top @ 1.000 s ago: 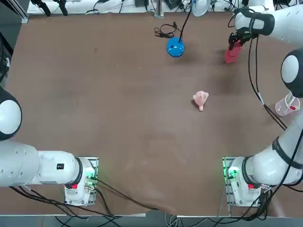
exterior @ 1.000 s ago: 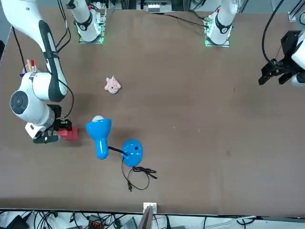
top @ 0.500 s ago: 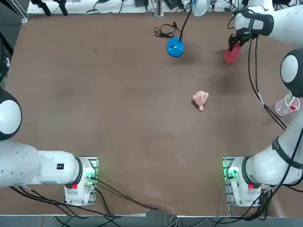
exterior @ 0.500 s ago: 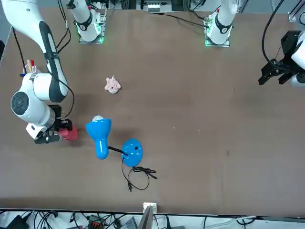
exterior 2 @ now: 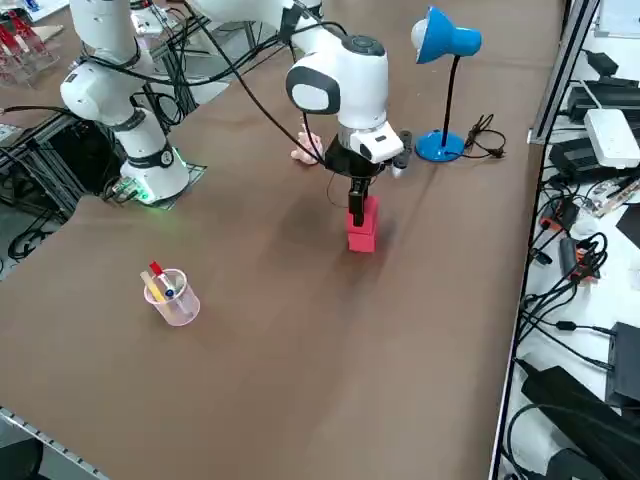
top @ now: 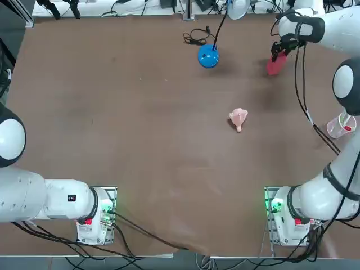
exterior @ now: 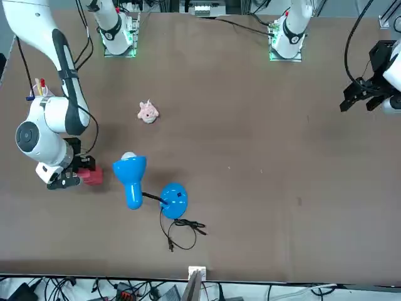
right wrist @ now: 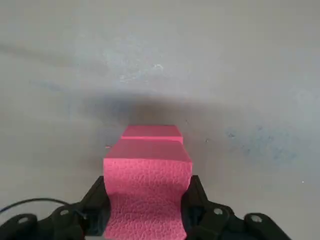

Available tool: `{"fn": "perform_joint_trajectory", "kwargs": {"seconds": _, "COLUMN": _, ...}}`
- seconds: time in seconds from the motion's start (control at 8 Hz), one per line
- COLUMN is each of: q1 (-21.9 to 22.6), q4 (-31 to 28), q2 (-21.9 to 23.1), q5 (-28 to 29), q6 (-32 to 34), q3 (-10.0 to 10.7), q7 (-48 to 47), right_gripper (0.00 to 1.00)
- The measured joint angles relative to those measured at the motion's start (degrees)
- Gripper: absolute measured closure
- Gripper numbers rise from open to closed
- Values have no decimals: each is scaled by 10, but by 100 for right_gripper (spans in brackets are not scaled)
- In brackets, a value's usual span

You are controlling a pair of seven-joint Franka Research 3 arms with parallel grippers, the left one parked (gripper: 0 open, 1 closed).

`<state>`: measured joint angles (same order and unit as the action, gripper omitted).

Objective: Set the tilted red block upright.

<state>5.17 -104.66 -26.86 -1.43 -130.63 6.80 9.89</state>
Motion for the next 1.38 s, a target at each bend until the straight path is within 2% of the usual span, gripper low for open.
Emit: {"fn": "perform_joint_trajectory", "kwargs": {"seconds": 1.38, "q1": 0, "q4": 1, "q2": 0, "q5": 0, "q6": -4, "q3": 0, "q7": 0, "right_gripper": 30}}
